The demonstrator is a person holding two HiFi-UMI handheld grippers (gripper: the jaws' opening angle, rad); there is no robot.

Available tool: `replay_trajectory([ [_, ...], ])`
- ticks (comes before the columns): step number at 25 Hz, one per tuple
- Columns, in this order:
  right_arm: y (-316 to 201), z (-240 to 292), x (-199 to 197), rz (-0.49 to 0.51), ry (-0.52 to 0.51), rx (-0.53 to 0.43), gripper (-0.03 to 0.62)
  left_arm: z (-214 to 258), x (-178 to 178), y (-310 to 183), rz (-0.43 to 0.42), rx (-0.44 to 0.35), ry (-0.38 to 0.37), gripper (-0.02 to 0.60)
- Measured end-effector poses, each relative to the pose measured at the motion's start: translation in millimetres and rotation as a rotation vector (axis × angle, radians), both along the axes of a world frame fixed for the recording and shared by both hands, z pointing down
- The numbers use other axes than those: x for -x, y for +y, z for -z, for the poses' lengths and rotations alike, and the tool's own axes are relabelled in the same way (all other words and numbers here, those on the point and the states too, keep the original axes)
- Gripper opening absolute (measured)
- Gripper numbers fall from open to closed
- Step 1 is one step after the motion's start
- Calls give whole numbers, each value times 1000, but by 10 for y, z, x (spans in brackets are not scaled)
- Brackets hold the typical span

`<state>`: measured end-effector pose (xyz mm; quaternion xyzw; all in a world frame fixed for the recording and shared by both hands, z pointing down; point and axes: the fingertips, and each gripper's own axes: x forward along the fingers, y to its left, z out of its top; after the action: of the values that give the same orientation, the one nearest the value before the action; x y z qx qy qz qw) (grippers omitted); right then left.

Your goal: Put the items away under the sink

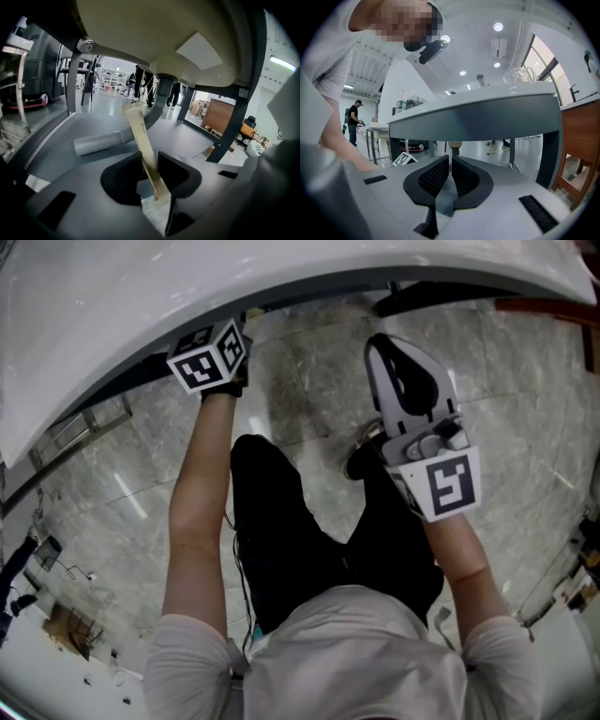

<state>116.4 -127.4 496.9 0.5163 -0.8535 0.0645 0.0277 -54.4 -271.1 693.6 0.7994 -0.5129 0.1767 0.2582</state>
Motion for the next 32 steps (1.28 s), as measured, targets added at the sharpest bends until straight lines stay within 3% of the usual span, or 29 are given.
replay_trajectory([
  [4,24,-13,11,1,1,7,44,-28,70,-72,15,-6,-20,76],
  [12,72,-53,-52,-16,3,17,44,-25,119,-204,9,-59,-62,74],
  [20,95,-70,-20,-12,-5,22,44,-42,-269,-155,-158,-50,-43,68],
  [28,142,-92,-57,-16,-1,44,44,7,-252,-81,-149,-89,-49,91],
  [32,147,-84,5,-3,-10,46,44,-33,-204,-18,-146,-61,-56,97],
])
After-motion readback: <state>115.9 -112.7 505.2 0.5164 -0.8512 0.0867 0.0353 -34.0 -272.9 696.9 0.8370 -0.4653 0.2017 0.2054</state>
